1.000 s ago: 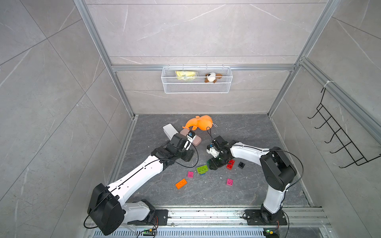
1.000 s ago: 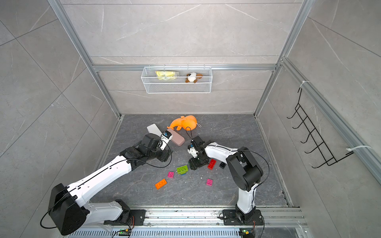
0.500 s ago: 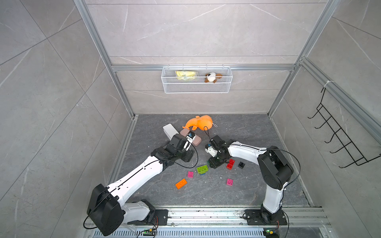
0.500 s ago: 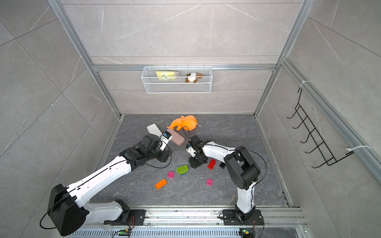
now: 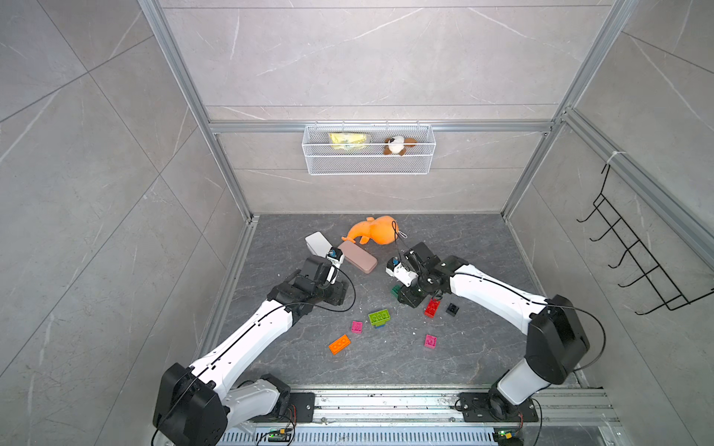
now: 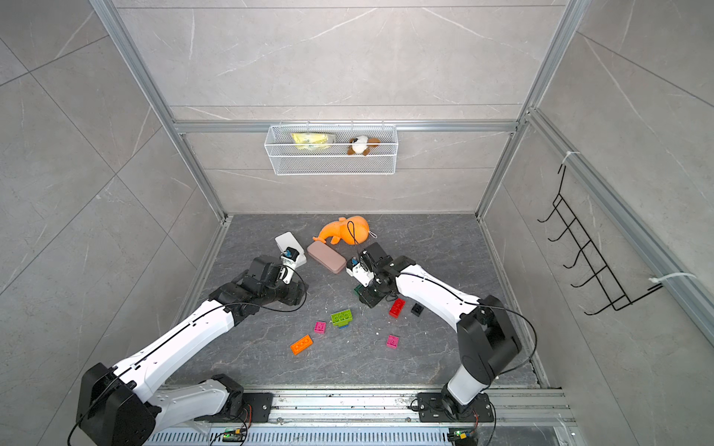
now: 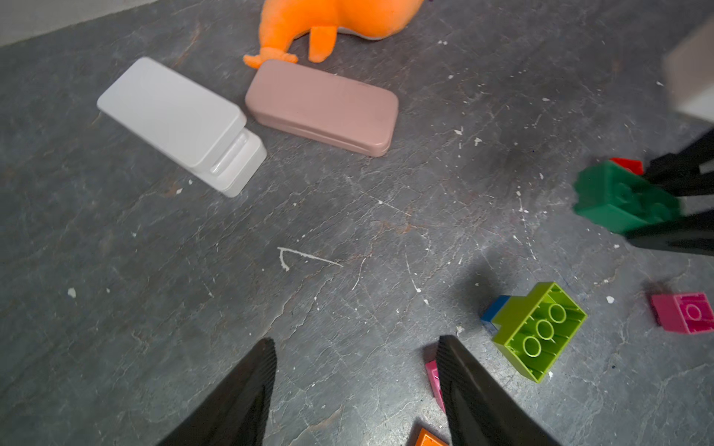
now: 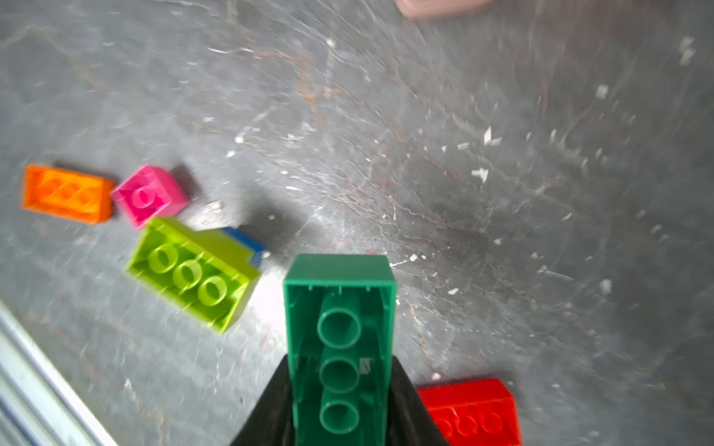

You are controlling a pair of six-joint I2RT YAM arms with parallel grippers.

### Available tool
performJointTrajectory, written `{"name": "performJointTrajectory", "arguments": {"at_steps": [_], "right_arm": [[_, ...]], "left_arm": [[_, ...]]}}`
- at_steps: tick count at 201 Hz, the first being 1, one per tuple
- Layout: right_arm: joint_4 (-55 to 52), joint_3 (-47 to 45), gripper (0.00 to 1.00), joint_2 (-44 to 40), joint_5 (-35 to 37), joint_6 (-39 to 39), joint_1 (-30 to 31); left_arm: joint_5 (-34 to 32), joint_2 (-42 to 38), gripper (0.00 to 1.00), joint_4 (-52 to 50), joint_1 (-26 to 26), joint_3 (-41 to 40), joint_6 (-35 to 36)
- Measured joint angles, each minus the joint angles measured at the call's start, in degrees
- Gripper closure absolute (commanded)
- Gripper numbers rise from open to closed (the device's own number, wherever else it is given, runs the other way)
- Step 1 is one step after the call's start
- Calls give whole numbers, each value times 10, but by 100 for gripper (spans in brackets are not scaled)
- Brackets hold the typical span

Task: Assemble a carrot with lego
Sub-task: Pick up the lego brick from the center of the board, then assemble the lego brick with the lego brick.

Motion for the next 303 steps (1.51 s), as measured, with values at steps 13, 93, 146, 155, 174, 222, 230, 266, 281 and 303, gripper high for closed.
{"name": "performJointTrajectory", "arguments": {"at_steps": [13, 93, 146, 155, 174, 222, 230, 266, 281, 303], "right_arm": [[-18, 10, 70, -7, -9, -39, 6], [-109, 91, 71, 20, -34, -282, 72], [-150, 181, 70, 126, -6, -358, 106], [-157, 189, 70, 138, -2, -367, 110], [-170, 207, 71, 159, 3, -384, 115], [-192, 227, 71, 186, 15, -416, 119], [-196, 227, 71, 187, 15, -422, 119], [-202, 227, 72, 192, 15, -443, 120], [-202, 227, 73, 197, 15, -450, 120], [-202, 227, 73, 200, 15, -456, 121]], "left_arm": [[16, -1, 28, 5, 21, -10, -16], [175, -5, 29, 26, 119, -59, -46], [203, -6, 28, 30, 179, -71, -50], [207, -6, 28, 30, 179, -71, -50], [208, -6, 28, 30, 179, -71, -49], [207, -6, 28, 29, 182, -71, -49], [206, -6, 28, 29, 182, -71, -49], [206, -6, 29, 29, 182, -71, -49], [206, -6, 29, 29, 182, -71, -49], [206, -4, 28, 29, 182, -71, -49]]}}
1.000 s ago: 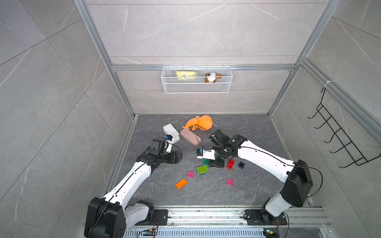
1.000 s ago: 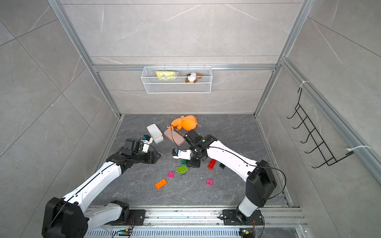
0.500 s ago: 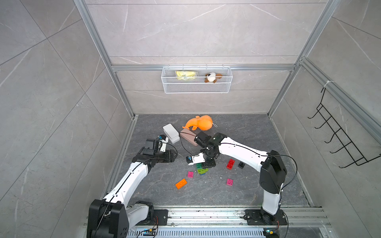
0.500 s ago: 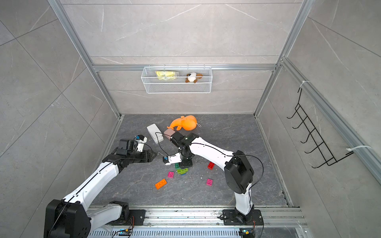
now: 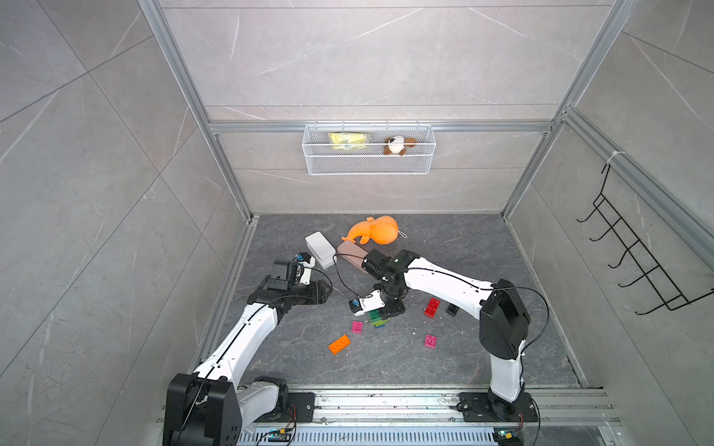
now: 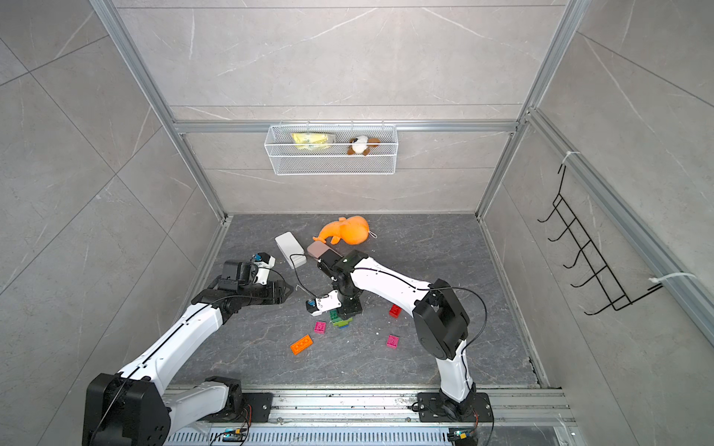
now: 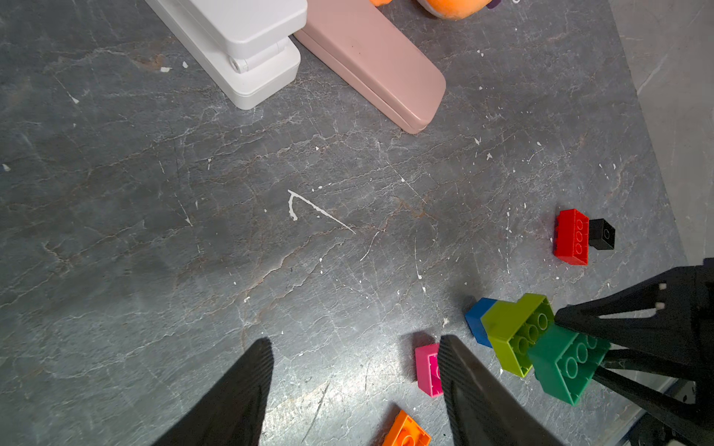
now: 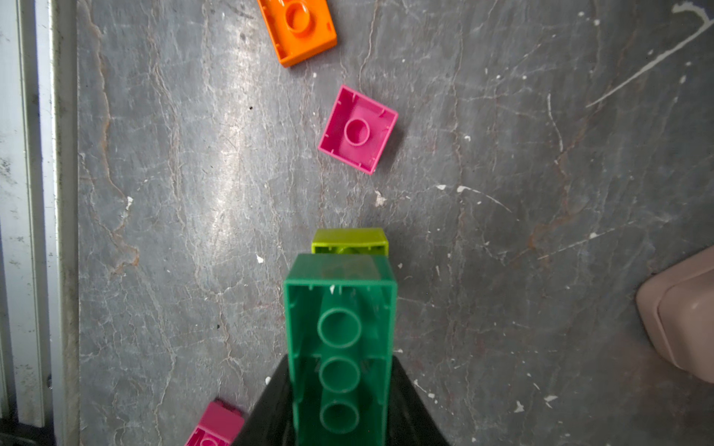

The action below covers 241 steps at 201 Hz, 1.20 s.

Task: Assemble a carrot with lego
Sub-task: Assemble the lego brick with the lego brick.

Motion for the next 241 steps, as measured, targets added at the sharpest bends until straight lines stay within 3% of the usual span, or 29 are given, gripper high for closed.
{"name": "performJointTrajectory", "arguments": {"at_steps": [241], "right_arm": [[-3, 35, 76, 42, -2, -17, 2]], "left_arm": [[14, 6, 29, 0, 0, 0, 2]]}}
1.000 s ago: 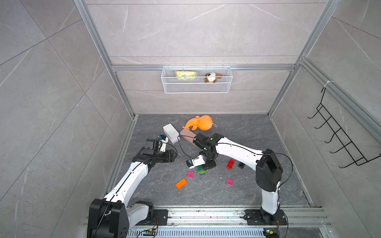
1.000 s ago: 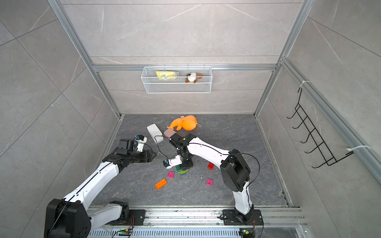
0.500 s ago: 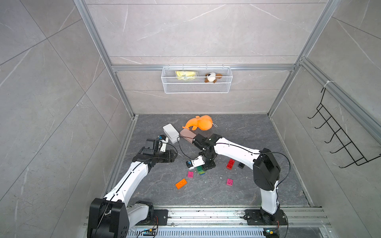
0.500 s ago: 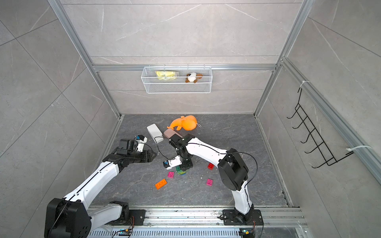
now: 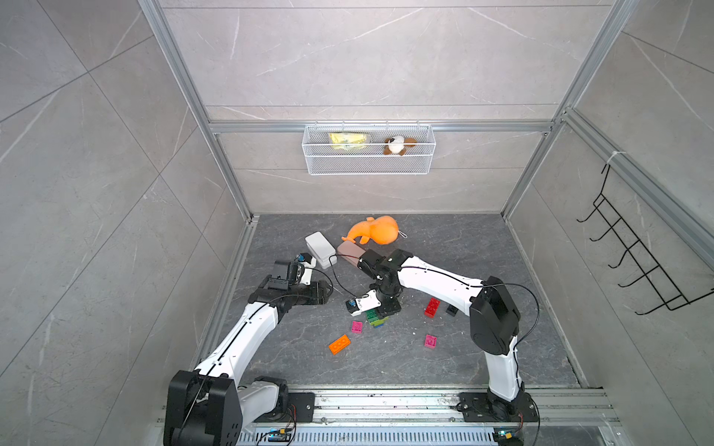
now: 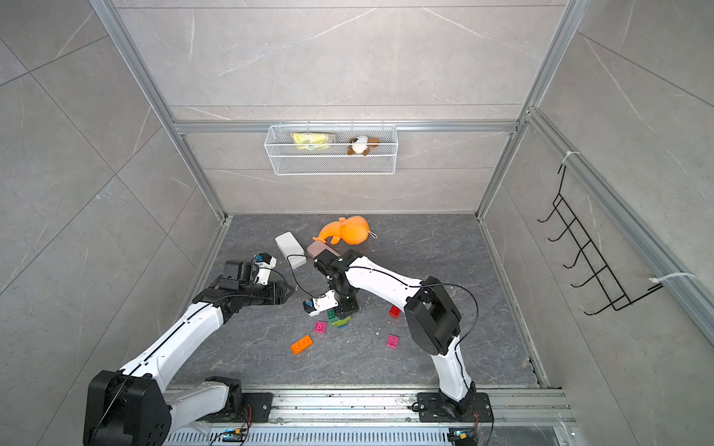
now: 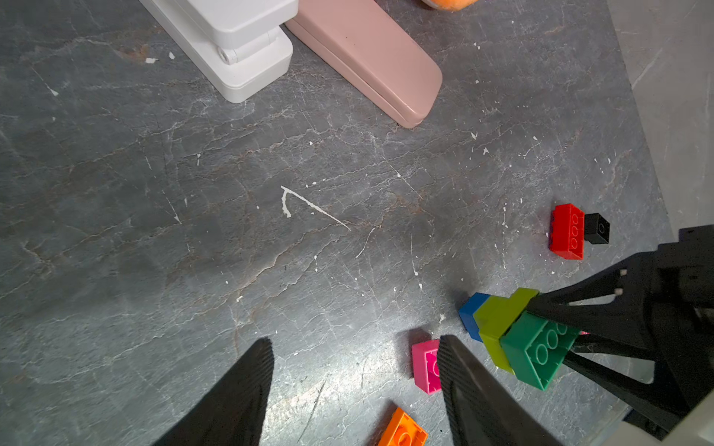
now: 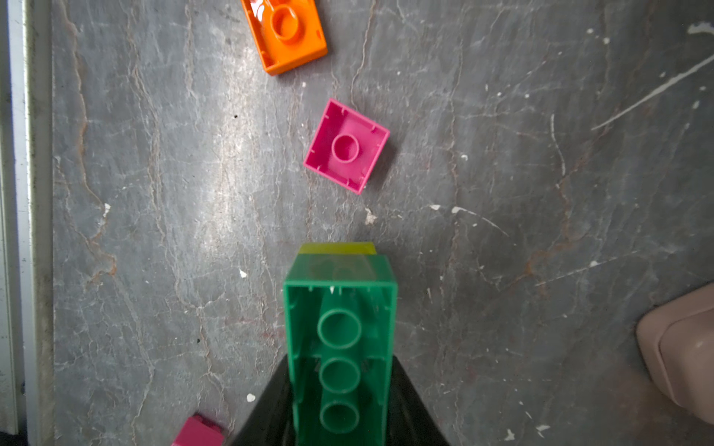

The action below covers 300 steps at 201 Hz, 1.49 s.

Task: Assemble a carrot with lego
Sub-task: Assemble the lego brick with the lego brick.

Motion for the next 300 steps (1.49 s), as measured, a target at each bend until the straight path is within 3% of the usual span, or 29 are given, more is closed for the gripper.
{"name": "performJointTrajectory", "arguments": {"at_steps": [141, 300], "right_arm": [[-10, 5, 78, 2, 17, -38, 6], [-21, 0, 81, -1, 39, -26, 6]], "left_arm": [[5, 4, 29, 0, 0, 0, 0], [18, 10, 29, 0, 0, 0, 0]]}}
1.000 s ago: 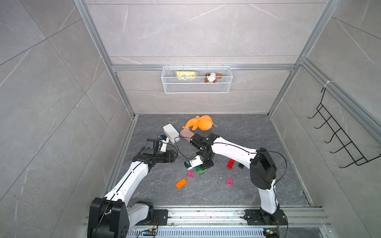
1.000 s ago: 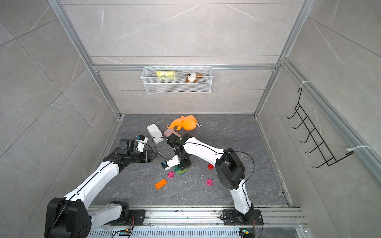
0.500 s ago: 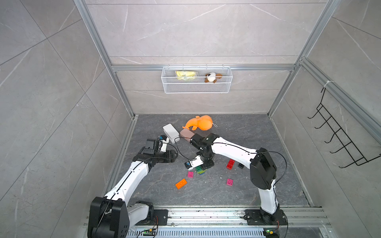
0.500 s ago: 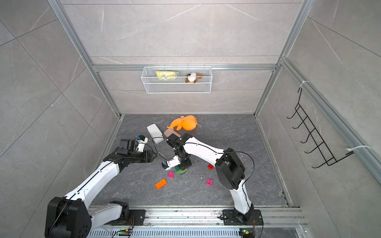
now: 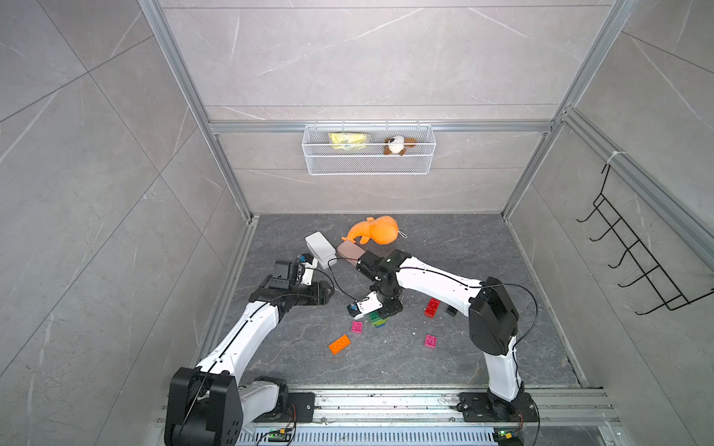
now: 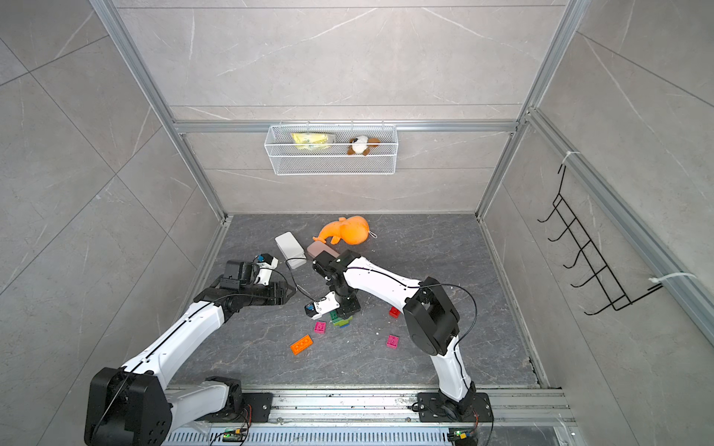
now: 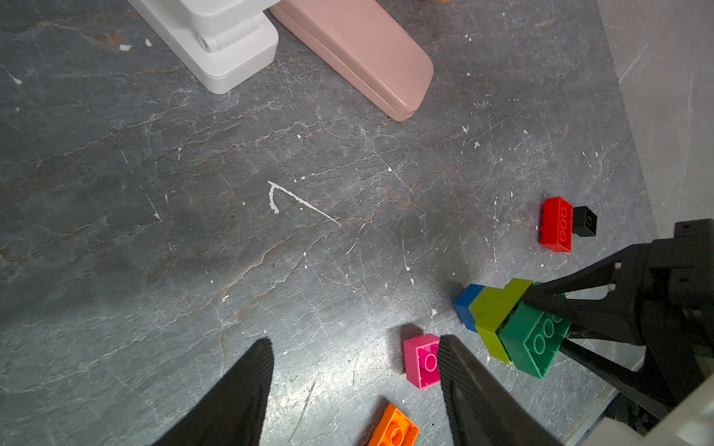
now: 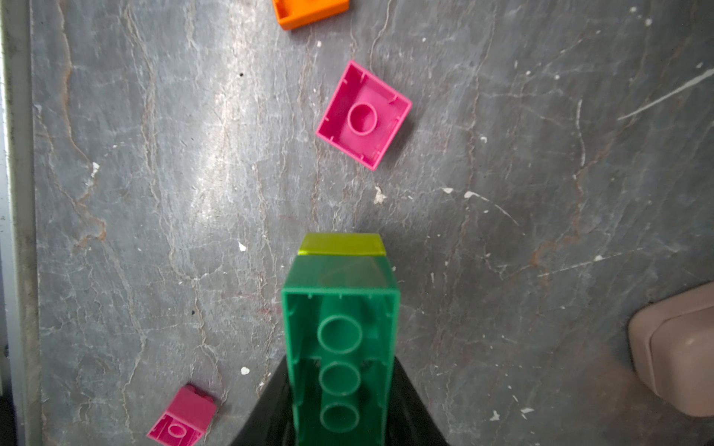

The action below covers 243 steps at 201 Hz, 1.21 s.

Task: Assemble a carrot with lego
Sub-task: Assemble the lego brick with the lego brick.

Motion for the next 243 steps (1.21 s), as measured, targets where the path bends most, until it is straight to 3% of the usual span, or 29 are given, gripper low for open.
{"name": "performJointTrajectory", "arguments": {"at_steps": [156, 243], "right_arm": [[33, -111, 76, -80, 19, 151, 1], [46, -140, 78, -100, 59, 183, 23]], "left_arm": [[26, 10, 29, 0, 0, 0, 0], [32, 15, 29, 2, 0, 0, 0]]}}
